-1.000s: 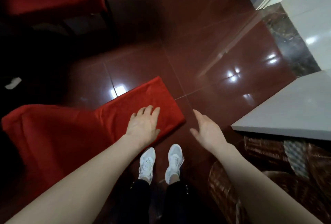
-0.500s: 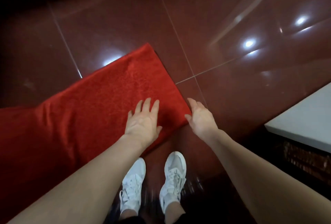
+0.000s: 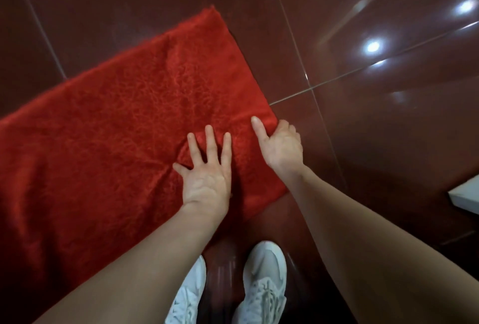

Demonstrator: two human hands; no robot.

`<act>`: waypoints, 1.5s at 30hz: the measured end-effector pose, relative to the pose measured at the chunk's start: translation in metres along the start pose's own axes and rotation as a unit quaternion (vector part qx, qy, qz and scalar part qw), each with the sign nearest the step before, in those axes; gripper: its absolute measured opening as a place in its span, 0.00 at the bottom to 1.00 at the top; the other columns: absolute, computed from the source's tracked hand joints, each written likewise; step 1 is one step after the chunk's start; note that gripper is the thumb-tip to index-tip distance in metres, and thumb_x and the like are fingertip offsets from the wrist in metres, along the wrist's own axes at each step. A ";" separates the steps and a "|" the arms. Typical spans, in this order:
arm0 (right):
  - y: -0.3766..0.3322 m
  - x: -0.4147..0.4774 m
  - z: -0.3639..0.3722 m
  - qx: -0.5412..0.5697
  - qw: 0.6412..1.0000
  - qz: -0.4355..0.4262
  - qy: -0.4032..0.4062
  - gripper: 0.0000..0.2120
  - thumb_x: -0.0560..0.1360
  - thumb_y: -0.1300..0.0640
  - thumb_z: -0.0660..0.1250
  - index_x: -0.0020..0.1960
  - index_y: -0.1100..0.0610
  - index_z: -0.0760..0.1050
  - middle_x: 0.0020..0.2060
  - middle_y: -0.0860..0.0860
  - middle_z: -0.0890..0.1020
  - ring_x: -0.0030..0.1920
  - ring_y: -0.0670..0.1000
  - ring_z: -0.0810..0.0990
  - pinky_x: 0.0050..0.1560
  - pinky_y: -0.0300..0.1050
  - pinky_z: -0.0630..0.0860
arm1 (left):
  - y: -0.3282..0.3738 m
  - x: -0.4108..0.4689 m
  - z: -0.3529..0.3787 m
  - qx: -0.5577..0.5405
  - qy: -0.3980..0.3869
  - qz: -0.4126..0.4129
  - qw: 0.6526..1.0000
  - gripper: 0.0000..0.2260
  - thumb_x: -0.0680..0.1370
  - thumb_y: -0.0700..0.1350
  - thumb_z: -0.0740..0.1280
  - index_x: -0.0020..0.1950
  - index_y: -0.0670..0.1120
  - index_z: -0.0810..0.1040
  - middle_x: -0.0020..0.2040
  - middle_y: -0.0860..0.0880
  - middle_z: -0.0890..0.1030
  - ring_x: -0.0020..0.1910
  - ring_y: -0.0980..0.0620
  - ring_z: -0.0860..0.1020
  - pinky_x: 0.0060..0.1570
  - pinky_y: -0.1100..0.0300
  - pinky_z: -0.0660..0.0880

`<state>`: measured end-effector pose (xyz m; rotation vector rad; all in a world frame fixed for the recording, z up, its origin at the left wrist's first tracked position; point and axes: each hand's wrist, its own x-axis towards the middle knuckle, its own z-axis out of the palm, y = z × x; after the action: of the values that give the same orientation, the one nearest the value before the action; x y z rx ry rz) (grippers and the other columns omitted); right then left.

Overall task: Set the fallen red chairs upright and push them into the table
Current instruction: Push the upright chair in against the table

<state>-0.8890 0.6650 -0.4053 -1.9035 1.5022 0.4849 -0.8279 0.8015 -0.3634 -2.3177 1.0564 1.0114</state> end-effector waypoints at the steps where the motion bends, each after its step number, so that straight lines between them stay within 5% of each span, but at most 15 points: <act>1: -0.002 0.003 0.002 0.003 1.000 0.017 0.004 0.47 0.71 0.24 0.50 0.67 0.64 0.68 0.64 0.62 0.75 0.66 0.62 0.71 0.68 0.59 0.67 | 0.001 0.001 0.002 -0.002 0.006 -0.002 1.000 0.53 0.74 0.55 0.71 0.75 0.50 0.27 0.75 0.40 0.28 0.75 0.30 0.38 0.62 0.29 0.66; 5: -0.006 0.018 -0.001 0.002 0.997 0.065 -0.035 0.56 0.64 0.17 0.45 0.64 0.64 0.73 0.60 0.63 0.78 0.64 0.63 0.74 0.68 0.57 0.68 | -0.002 0.000 0.004 -0.013 0.008 0.004 1.000 0.56 0.73 0.56 0.73 0.74 0.51 0.26 0.75 0.41 0.27 0.75 0.31 0.37 0.64 0.29 0.65; 10: 0.011 0.023 -0.006 0.033 0.995 0.044 -0.083 0.41 0.76 0.28 0.47 0.64 0.62 0.75 0.61 0.61 0.79 0.64 0.63 0.75 0.65 0.53 0.68 | -0.005 -0.011 -0.002 -0.044 -0.004 0.026 0.999 0.57 0.70 0.60 0.73 0.74 0.53 0.25 0.75 0.43 0.26 0.75 0.32 0.36 0.65 0.30 0.65; 16: 0.025 -0.011 -0.014 0.079 0.996 0.043 0.002 0.29 0.79 0.34 0.51 0.60 0.54 0.79 0.56 0.58 0.82 0.60 0.62 0.77 0.62 0.53 0.70 | -0.009 -0.045 -0.003 -0.092 -0.007 0.047 0.995 0.56 0.71 0.61 0.72 0.73 0.54 0.25 0.73 0.48 0.23 0.75 0.35 0.33 0.67 0.29 0.59; 21: 0.012 -0.076 -0.055 0.085 0.996 0.026 0.021 0.30 0.79 0.33 0.50 0.52 0.55 0.79 0.49 0.57 0.83 0.55 0.62 0.78 0.60 0.56 0.72 | -0.019 -0.108 -0.037 -0.125 0.061 0.030 0.990 0.51 0.72 0.65 0.66 0.76 0.53 0.30 0.78 0.49 0.38 0.77 0.37 0.45 0.64 0.34 0.69; 26: -0.019 -0.164 -0.117 0.096 0.995 0.020 -0.001 0.29 0.78 0.33 0.52 0.61 0.54 0.76 0.54 0.56 0.83 0.60 0.62 0.77 0.62 0.53 0.69 | -0.053 -0.170 -0.100 -0.148 0.151 -0.013 0.977 0.43 0.75 0.67 0.59 0.79 0.50 0.39 0.71 0.46 0.60 0.61 0.42 0.65 0.51 0.49 0.79; 32: -0.083 -0.309 -0.197 0.097 0.993 -0.038 -0.054 0.29 0.77 0.32 0.51 0.59 0.50 0.79 0.51 0.50 0.84 0.56 0.58 0.80 0.55 0.46 0.70 | -0.094 -0.296 -0.181 -0.200 0.152 -0.092 0.964 0.43 0.73 0.71 0.50 0.79 0.50 0.41 0.69 0.43 0.62 0.61 0.41 0.67 0.57 0.48 0.75; 35: -0.116 -0.387 -0.227 0.089 0.990 -0.079 -0.075 0.30 0.77 0.31 0.48 0.61 0.48 0.78 0.53 0.48 0.84 0.57 0.56 0.80 0.54 0.45 0.68 | -0.113 -0.371 -0.212 -0.321 0.140 -0.153 0.924 0.44 0.71 0.74 0.48 0.79 0.50 0.42 0.74 0.41 0.54 0.69 0.38 0.63 0.67 0.45 0.68; 39: -0.154 -0.472 -0.254 0.091 0.983 -0.105 -0.121 0.32 0.80 0.35 0.44 0.67 0.51 0.75 0.61 0.51 0.80 0.66 0.55 0.74 0.67 0.48 0.67 | -0.135 -0.444 -0.249 -0.466 0.122 -0.231 0.845 0.52 0.67 0.78 0.52 0.79 0.48 0.39 0.78 0.38 0.47 0.77 0.37 0.53 0.74 0.44 0.58; 41: -0.176 -0.511 -0.268 0.080 0.965 -0.173 -0.179 0.23 0.83 0.44 0.47 0.57 0.50 0.79 0.55 0.50 0.80 0.62 0.55 0.73 0.64 0.46 0.66 | -0.151 -0.479 -0.266 -0.492 0.133 -0.274 0.816 0.57 0.65 0.78 0.58 0.78 0.45 0.37 0.79 0.37 0.45 0.78 0.37 0.49 0.73 0.42 0.56; 43: -0.200 -0.540 -0.284 0.021 0.927 -0.287 -0.242 0.16 0.80 0.53 0.53 0.36 0.48 0.72 0.42 0.46 0.75 0.53 0.54 0.71 0.52 0.44 0.64 | -0.169 -0.508 -0.275 -0.495 0.166 -0.316 0.792 0.60 0.63 0.76 0.64 0.78 0.44 0.36 0.79 0.37 0.45 0.78 0.37 0.49 0.71 0.36 0.59; 45: -0.226 -0.557 -0.296 -0.079 0.871 -0.426 -0.230 0.10 0.74 0.59 0.60 0.35 0.51 0.72 0.42 0.47 0.73 0.49 0.53 0.69 0.50 0.45 0.65 | -0.191 -0.532 -0.278 -0.489 0.205 -0.342 0.776 0.57 0.66 0.69 0.69 0.78 0.47 0.37 0.79 0.37 0.47 0.77 0.37 0.50 0.69 0.34 0.62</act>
<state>-0.8565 0.8865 0.2267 -2.1398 0.2489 0.5820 -0.7974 1.0114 0.2300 -3.4245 -0.4580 0.8254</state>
